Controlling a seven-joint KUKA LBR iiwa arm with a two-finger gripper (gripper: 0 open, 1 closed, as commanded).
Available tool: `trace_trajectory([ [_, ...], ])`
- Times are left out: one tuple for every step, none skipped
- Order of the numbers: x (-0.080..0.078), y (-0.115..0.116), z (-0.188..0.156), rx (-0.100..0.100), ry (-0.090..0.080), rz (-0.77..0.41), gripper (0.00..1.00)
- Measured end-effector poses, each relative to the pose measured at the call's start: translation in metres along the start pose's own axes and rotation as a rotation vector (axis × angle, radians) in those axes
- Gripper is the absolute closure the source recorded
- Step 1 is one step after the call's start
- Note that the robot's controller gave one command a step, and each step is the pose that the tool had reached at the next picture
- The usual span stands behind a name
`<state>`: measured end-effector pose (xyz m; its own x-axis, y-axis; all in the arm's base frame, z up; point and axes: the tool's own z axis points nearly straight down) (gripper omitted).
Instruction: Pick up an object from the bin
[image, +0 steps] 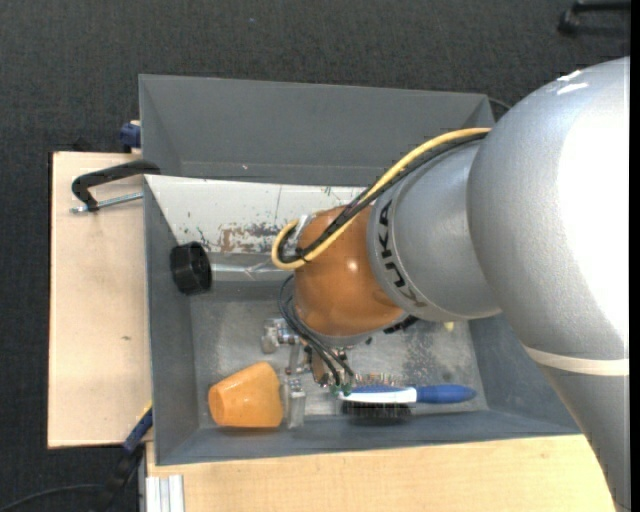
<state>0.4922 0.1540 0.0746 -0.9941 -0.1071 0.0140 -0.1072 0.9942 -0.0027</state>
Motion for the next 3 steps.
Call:
trace_trajectory([
  [-0.007, 0.071, -0.027, -0.008, -0.022, -0.107, 0.00],
  [-0.007, 0.066, -0.025, -0.003, -0.018, -0.100, 1.00],
  [-0.009, 0.079, -0.161, -0.006, -0.029, -0.133, 1.00],
])
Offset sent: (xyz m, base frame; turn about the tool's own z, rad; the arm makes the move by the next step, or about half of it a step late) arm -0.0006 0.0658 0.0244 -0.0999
